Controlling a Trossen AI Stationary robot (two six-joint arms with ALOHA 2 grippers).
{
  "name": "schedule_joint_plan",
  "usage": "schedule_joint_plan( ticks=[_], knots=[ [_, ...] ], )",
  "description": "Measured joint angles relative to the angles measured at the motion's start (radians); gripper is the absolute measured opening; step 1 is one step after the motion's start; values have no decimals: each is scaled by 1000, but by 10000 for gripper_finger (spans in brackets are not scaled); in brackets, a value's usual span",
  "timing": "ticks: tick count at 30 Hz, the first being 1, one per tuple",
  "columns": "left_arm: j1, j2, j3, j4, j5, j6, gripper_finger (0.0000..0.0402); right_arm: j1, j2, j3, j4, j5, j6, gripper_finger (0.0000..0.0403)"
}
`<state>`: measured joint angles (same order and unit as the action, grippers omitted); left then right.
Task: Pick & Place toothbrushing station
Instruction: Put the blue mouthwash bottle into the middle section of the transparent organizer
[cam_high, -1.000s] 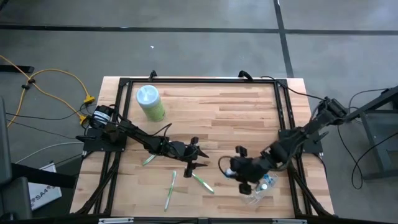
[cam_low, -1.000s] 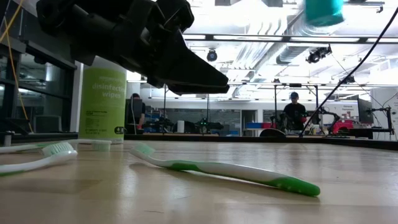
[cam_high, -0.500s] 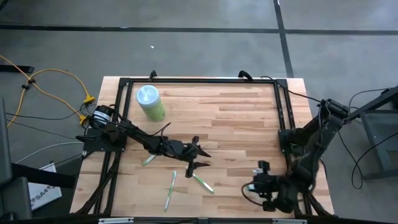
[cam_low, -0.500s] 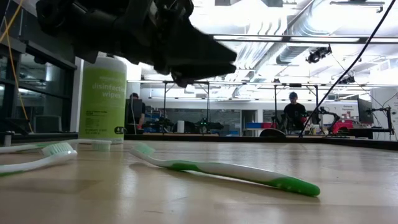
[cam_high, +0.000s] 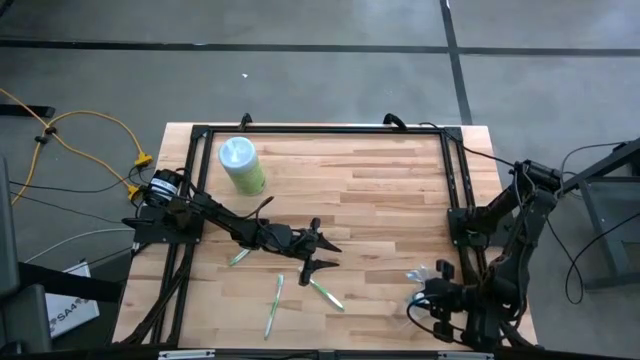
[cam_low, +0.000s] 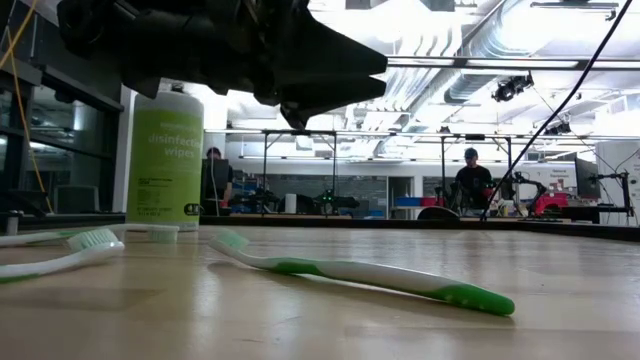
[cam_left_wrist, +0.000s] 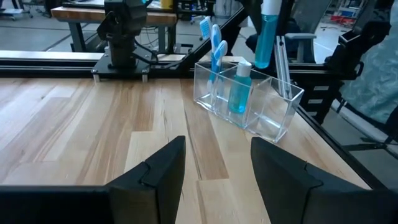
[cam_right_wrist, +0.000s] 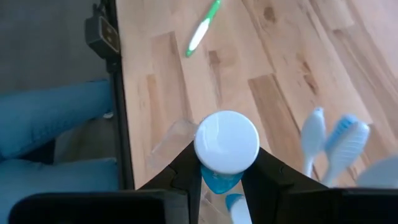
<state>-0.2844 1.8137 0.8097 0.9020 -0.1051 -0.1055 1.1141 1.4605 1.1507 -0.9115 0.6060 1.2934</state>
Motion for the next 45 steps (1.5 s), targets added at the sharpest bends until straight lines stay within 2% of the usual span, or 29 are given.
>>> schedule_joint_plan(
  ticks=[9,30,45],
  knots=[
    [0,0,0,0,-1,1,177,-1,4,0,-22,6,41,79],
    [0,0,0,0,0,2,177,5,109,3,-16,-12,128,79],
    [0,0,1,0,0,0,177,5,116,3,-39,-18,174,79]
  ],
)
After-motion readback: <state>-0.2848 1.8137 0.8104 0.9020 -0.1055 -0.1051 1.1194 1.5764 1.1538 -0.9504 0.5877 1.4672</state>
